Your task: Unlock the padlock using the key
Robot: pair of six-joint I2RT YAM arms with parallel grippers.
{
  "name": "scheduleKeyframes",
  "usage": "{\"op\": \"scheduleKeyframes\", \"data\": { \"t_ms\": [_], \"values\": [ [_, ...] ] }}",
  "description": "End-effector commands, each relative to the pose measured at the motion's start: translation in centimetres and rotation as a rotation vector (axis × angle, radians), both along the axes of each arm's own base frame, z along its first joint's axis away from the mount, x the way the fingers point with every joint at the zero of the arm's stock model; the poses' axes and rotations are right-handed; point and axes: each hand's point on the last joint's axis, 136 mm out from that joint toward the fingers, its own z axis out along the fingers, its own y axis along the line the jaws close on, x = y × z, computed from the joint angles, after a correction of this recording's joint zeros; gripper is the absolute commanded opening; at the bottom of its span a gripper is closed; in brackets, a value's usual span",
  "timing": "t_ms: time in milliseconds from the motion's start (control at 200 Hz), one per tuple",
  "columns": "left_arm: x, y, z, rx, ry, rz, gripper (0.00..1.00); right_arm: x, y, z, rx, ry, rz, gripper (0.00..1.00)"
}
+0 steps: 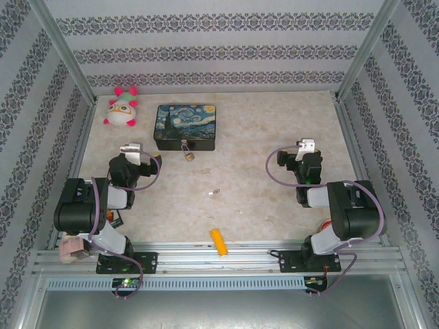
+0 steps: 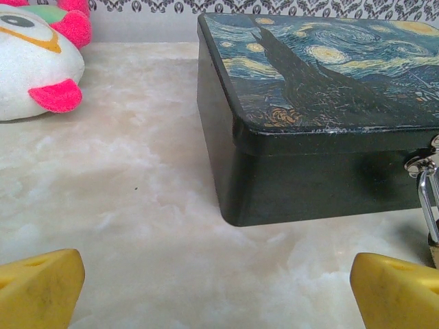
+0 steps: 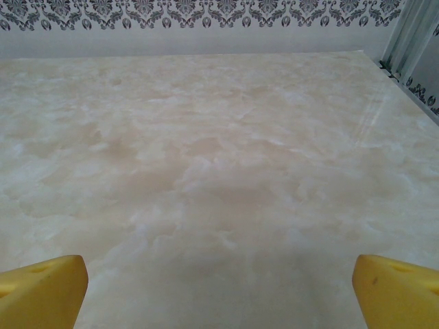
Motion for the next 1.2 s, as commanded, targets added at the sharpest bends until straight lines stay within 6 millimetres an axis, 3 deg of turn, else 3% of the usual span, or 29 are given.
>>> {"op": "scheduleKeyframes", "data": {
  "t_ms": [0,210,345,480,610,780,865,1194],
  "values": [
    [-0.3,0.7,1.3,-0.006,-0.035,0.047,0.99,0.4,-0.3,1.9,-0.004,-0.047,-0.005,0.98],
    [-1.4,2.5,4.3,-0.011,-0.047,0.160,0.99,-0.2,-0.8,3.9,-0.007,-0.051,-0.034,0.98],
    [-1.6,4.8,7.9,-0.116,-0.063,0.326,0.99,-0.5,-2.1,5.7,0.010,-0.014,-0.123,0.98],
    [-0.9,4.4,10.5,-0.246,-0.070,0.332,0.99,-0.5,-1.9,7.1,0.053,0.052,-0.129,0.98],
    [0.7,3.7,10.9,-0.379,-0.018,0.331,0.99,0.0,-0.8,6.9,0.176,0.162,-0.121,0.98],
    [4.1,1.2,9.5,-0.487,0.126,0.232,0.99,1.4,3.7,5.9,0.350,0.311,-0.017,0.98],
    [5.6,0.4,7.9,-0.525,0.202,0.222,0.99,2.3,6.3,5.6,0.411,0.350,0.029,0.98],
    [10.7,-4.3,3.6,-0.584,0.359,0.079,0.99,5.2,18.1,4.4,0.518,0.495,0.264,0.86]
  ]
}}
